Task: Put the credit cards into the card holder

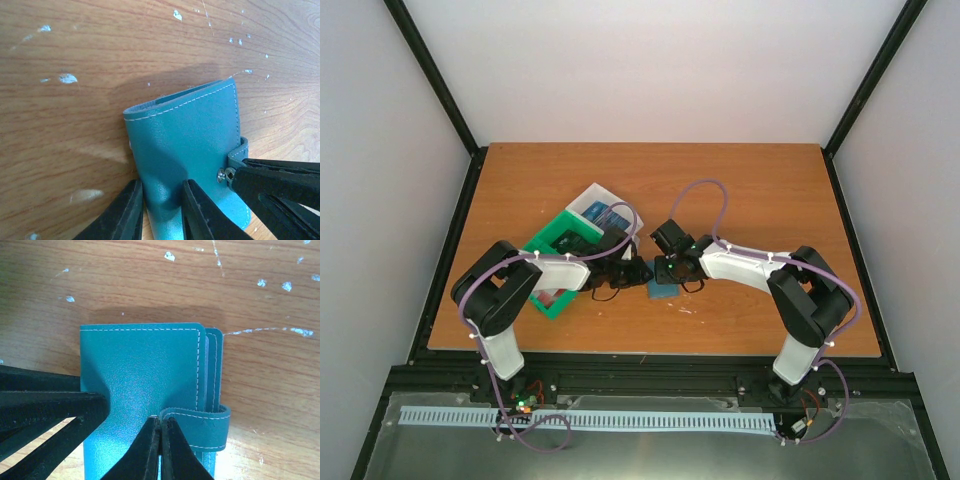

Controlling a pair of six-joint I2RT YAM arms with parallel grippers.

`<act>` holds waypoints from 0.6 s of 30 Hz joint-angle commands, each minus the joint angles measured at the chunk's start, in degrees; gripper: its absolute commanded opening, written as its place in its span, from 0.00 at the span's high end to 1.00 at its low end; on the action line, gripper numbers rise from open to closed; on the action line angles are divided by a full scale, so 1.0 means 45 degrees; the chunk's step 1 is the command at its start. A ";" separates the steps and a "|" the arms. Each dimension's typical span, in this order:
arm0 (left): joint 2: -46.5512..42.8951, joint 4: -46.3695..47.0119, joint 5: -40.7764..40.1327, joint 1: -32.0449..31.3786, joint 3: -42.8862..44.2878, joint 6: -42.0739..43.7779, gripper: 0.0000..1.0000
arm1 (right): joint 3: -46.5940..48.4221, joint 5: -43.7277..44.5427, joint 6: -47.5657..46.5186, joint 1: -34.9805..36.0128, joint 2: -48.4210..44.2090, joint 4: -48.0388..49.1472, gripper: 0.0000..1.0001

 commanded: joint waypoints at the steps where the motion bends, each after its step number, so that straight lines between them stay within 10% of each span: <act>1: 0.0410 -0.1378 0.0374 -0.0113 -0.0502 -0.0074 0.76 | -0.0042 -0.0865 -0.0015 0.0101 0.0249 0.0358 0.97; 18: 0.0140 -0.1383 0.0487 -0.0126 -0.0678 -0.0203 0.76 | -0.0954 -0.2934 -0.0833 -0.0977 -0.0484 0.1212 0.97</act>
